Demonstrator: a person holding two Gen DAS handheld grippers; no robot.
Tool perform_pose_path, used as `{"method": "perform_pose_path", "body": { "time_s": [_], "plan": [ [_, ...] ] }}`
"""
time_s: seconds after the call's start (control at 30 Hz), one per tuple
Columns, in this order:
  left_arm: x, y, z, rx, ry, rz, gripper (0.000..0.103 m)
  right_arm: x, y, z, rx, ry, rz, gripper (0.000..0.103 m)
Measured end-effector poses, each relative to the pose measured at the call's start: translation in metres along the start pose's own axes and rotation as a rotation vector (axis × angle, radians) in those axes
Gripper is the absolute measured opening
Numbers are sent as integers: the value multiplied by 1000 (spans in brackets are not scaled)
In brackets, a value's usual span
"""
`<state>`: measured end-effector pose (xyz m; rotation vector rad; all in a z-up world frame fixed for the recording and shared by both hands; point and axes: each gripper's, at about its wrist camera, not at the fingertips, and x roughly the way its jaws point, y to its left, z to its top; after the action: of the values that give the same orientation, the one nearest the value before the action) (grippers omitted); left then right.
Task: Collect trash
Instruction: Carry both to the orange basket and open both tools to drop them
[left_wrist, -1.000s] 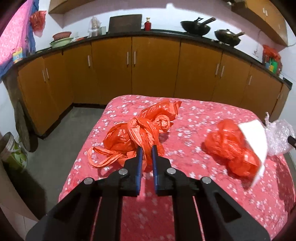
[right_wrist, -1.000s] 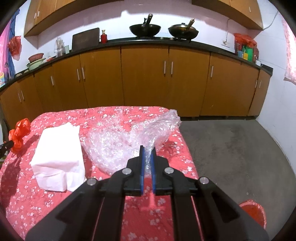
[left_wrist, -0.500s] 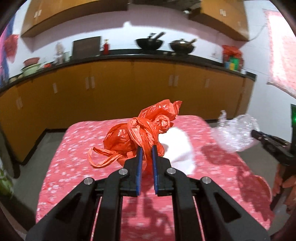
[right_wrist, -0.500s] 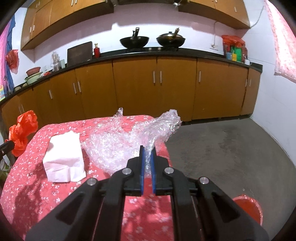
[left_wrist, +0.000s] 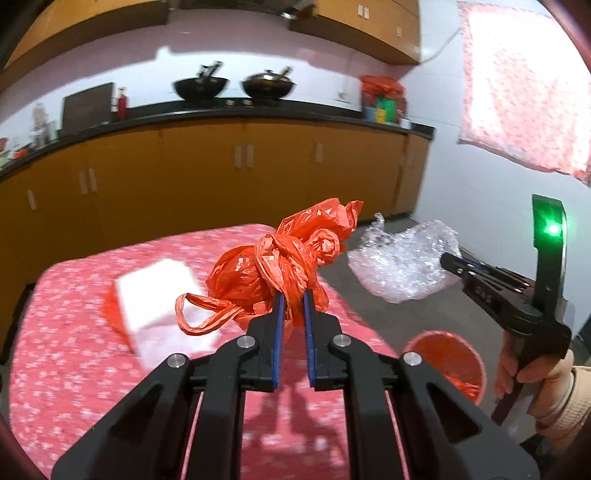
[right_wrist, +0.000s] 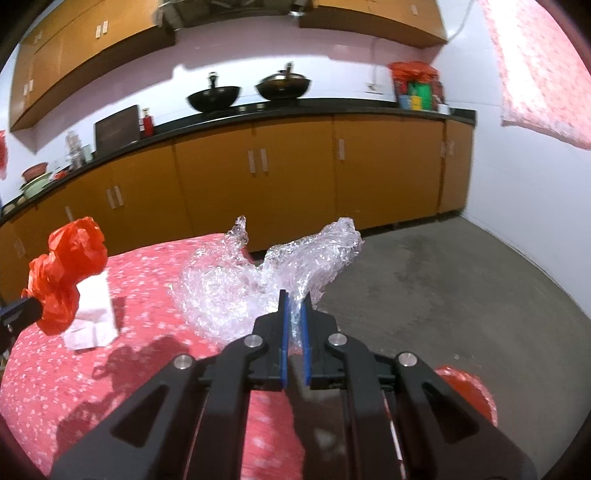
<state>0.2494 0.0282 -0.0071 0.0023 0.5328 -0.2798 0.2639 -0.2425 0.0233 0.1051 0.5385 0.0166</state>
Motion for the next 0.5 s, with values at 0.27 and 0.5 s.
{"method": "perform_pose_path", "body": {
  "time_s": [0.27,0.5],
  "plan": [
    [30,-59,-8,54,57,-119,10,-6,-71,-23,79,25,-102,7],
    [60,-115,-20,88,124,-205,10,-8,-126,-51,139,62,-196,7]
  ]
}}
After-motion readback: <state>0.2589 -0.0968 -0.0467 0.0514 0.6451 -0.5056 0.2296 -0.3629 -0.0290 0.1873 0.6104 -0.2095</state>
